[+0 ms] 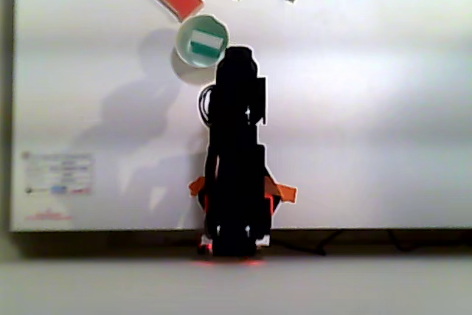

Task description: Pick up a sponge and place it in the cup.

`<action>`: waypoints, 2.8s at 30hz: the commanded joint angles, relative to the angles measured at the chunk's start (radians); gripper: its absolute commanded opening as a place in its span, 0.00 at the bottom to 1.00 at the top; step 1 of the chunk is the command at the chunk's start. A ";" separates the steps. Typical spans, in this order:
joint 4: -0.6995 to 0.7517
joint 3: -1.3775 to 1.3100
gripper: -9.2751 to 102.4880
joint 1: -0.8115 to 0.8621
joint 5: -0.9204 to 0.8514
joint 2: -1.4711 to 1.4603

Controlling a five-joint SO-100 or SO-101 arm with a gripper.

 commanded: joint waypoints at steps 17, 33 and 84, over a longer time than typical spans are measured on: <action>0.103 0.552 0.10 0.064 -0.046 0.522; 0.225 0.626 0.10 0.095 -0.072 0.548; 0.225 0.626 0.10 0.095 -0.072 0.548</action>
